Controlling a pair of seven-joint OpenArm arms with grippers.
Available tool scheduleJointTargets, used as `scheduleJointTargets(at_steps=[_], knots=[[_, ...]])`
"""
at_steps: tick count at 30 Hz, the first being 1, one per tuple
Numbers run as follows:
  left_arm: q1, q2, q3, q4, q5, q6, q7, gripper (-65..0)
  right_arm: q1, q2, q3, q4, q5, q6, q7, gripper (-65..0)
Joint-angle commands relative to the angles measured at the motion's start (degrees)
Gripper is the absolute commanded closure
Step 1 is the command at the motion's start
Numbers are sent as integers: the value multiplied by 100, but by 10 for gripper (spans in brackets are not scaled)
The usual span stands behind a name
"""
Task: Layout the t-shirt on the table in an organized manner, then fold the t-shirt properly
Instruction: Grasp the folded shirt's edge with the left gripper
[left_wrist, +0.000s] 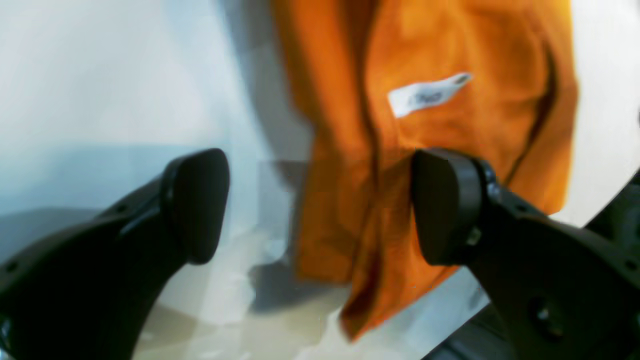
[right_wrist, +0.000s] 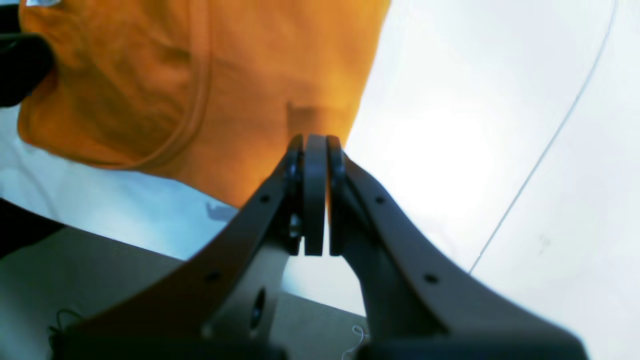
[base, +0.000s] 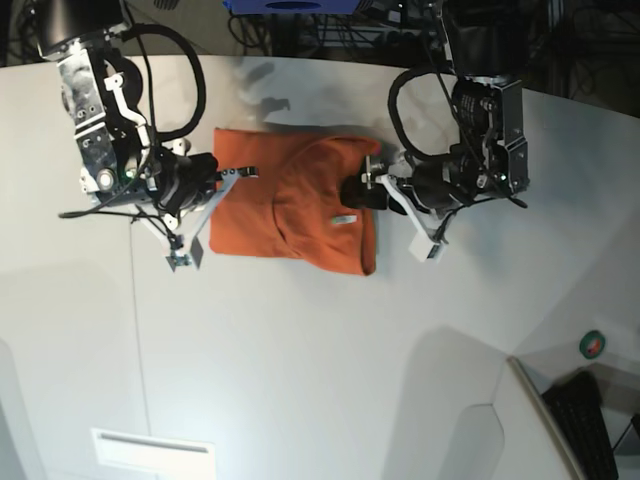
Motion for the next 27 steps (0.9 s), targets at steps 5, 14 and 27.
scheduleJointTargets(at_steps=[5,14,27], knots=[[-140,-14,-10,-186,-103,-36,-58,-541,67,20,25,112,25,32,49,0],[106,56,-292,1203,-147,114,153,-540,14,20,17,112,25,32,207,0],[-61,531,746,1740,-112,298,883,0,-12,20,61,112,25,23,559,0]])
